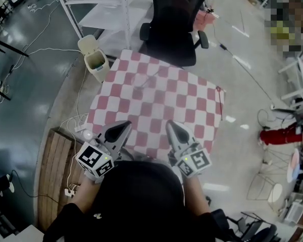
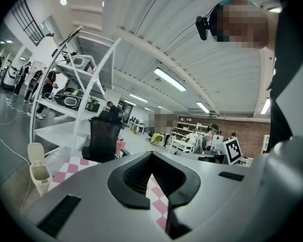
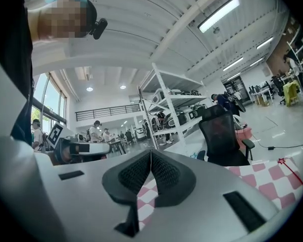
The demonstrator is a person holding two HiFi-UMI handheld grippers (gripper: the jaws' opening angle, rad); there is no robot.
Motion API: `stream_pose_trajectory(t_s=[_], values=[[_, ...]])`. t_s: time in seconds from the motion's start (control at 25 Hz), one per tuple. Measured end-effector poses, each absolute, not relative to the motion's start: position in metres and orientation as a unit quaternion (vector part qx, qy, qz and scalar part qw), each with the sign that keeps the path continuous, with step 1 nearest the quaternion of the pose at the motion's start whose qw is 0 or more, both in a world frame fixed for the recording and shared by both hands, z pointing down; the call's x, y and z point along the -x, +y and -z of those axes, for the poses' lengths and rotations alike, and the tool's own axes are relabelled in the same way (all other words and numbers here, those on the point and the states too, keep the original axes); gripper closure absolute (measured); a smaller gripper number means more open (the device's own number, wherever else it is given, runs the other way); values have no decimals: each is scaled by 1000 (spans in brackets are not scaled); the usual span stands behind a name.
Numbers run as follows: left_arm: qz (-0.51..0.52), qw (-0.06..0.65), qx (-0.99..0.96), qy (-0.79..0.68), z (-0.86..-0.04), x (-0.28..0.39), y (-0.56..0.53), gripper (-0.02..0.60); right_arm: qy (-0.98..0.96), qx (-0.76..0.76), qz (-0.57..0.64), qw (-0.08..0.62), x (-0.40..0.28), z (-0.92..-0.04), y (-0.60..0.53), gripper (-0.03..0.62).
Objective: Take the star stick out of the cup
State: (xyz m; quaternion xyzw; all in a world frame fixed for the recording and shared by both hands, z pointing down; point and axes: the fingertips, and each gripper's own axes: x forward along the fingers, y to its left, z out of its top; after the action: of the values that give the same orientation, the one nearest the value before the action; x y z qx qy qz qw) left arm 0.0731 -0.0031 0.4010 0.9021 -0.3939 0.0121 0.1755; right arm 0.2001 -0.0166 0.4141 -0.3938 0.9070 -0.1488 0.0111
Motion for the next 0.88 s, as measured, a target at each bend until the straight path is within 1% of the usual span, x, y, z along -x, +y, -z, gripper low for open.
stream_pose_trajectory(t_s=[0.36, 0.88], values=[[-10, 173, -909, -380, -401, -70, -20, 541, 898, 414, 151, 3, -200, -420, -31, 577], [-19, 185, -925, -333, -411, -23, -65, 541, 861, 485, 156, -12, -173, -423, -69, 577]])
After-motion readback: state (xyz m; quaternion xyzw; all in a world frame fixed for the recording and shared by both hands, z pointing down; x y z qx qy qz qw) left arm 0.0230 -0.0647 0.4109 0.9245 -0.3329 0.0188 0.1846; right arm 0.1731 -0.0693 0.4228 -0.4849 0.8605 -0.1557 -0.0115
